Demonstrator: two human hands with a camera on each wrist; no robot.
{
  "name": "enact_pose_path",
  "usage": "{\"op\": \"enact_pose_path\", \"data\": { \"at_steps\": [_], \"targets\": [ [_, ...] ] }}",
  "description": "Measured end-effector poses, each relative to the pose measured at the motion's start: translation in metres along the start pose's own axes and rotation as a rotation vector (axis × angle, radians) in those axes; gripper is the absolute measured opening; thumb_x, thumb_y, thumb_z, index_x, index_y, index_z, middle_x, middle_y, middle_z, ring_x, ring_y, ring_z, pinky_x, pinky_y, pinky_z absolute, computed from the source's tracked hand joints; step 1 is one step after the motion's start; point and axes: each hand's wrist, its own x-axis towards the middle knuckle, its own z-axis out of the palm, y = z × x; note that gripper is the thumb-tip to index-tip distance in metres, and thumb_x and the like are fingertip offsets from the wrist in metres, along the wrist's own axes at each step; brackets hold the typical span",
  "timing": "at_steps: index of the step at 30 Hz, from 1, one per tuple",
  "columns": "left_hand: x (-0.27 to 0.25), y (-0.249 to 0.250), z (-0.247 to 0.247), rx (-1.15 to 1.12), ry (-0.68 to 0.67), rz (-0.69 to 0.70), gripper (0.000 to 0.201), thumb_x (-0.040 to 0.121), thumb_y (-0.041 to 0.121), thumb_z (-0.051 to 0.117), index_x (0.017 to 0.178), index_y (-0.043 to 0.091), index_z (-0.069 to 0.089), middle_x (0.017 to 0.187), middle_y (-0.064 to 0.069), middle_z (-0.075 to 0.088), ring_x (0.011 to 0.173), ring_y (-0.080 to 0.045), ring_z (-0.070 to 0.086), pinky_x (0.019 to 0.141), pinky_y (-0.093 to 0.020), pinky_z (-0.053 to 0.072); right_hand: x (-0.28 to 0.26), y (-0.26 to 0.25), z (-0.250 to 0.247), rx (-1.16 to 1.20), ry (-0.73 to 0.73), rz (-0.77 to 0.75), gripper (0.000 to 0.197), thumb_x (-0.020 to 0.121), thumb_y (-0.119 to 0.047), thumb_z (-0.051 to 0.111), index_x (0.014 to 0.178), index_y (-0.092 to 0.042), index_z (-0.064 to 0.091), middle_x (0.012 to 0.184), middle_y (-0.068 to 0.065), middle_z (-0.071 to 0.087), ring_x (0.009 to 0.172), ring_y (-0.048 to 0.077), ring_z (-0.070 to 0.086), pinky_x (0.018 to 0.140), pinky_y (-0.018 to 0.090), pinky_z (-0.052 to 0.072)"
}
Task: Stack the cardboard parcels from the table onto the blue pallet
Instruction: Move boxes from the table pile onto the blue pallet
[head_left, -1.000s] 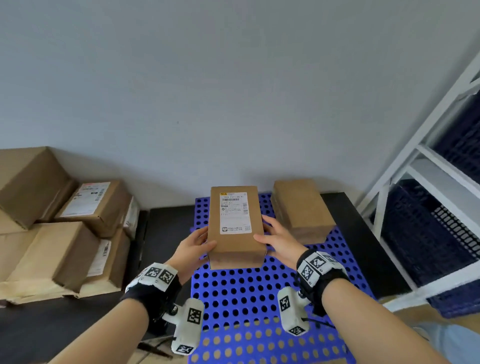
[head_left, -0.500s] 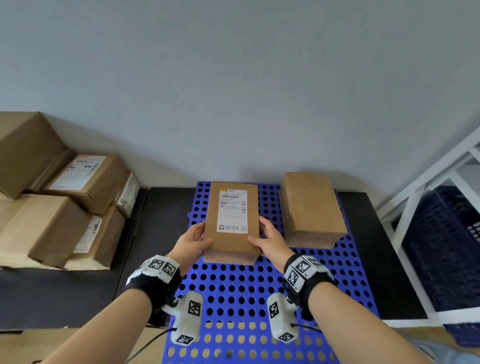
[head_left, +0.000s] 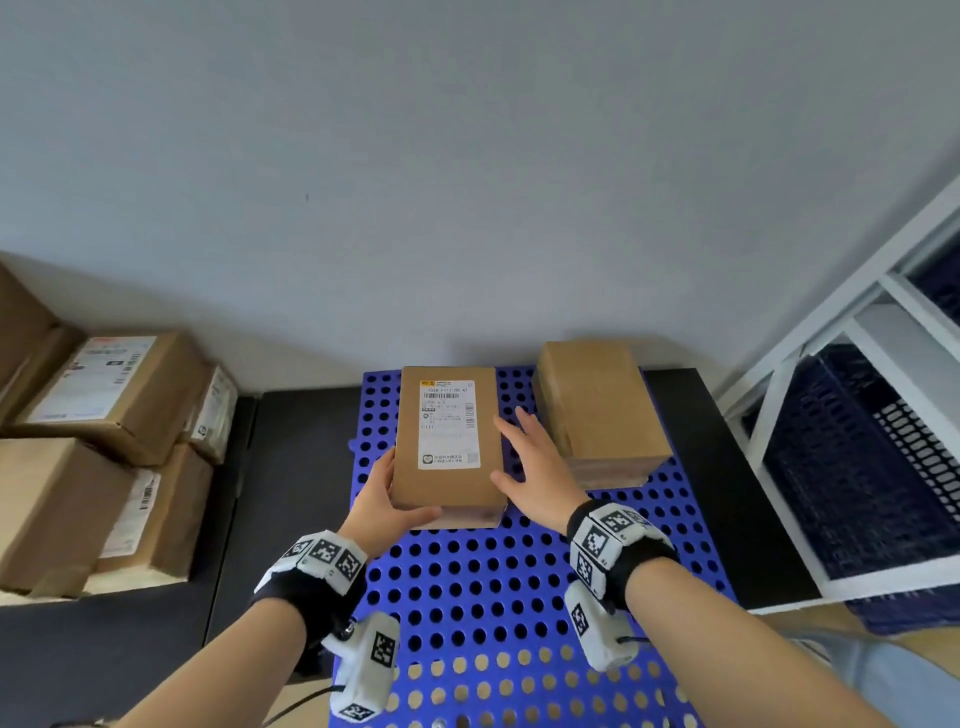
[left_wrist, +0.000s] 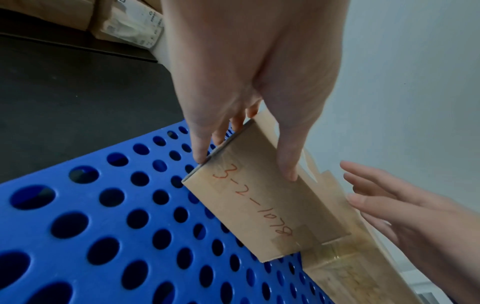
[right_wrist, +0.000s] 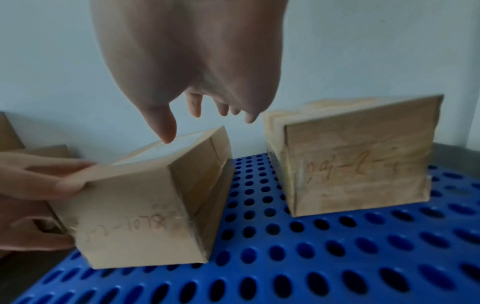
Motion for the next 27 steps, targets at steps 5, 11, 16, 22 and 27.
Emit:
{"op": "enact_pose_path", "data": {
  "at_steps": [5,11,16,22,27],
  "targets": [
    [0.007,0.005,0.007,-0.051,-0.029,0.009,0.099,0.072,0.005,0.077,0.147,0.026,0.016,0.134,0.006,0.049,0.115,-0.012,0.054,0.087,-0.022,0.049,-0.004,0.02,-0.02,-0.234,0.034,0.023,0.063,0.096,-0.043,0.046,0.15,-0.033,0.017,0.16,-0.002,-0.008,0.147,0.015,-0.008,0.118,0.037,0.006],
    [0.027,0.008,0.015,-0.064,-0.037,0.011,0.099,0.071,0.009,0.078,0.147,0.028,0.017,0.142,0.005,0.044,0.124,-0.016,0.049,0.102,-0.04,0.045,0.002,0.031,-0.033,-0.295,0.0,0.136,0.066,0.094,-0.053,0.041,0.15,-0.037,0.011,0.159,0.004,-0.011,0.147,0.023,-0.009,0.12,0.044,0.004],
    [0.034,0.015,0.025,-0.069,-0.04,0.017,0.098,0.073,0.007,0.077,0.148,0.026,0.016,0.143,0.005,0.043,0.126,-0.017,0.048,0.102,-0.037,0.044,0.008,0.036,-0.038,-0.284,-0.057,0.198,0.072,0.093,-0.058,0.039,0.151,-0.036,0.003,0.159,0.005,-0.014,0.147,0.023,-0.011,0.119,0.043,-0.001],
    [0.04,0.02,0.036,-0.066,-0.058,0.037,0.095,0.075,0.008,0.076,0.147,0.025,0.017,0.145,0.006,0.038,0.125,-0.019,0.049,0.104,-0.04,0.043,0.011,0.038,-0.04,-0.246,-0.067,0.217,0.076,0.093,-0.056,0.041,0.152,-0.028,0.002,0.159,0.003,-0.012,0.147,0.021,-0.01,0.119,0.042,-0.002],
    [0.046,0.023,0.044,-0.083,-0.067,0.039,0.095,0.075,0.007,0.075,0.148,0.025,0.016,0.146,0.004,0.038,0.126,-0.02,0.048,0.104,-0.039,0.043,0.012,0.04,-0.041,-0.218,-0.066,0.211,0.077,0.093,-0.052,0.045,0.152,-0.025,0.004,0.16,0.001,-0.01,0.147,0.02,-0.009,0.118,0.041,0.0]
  ]
}}
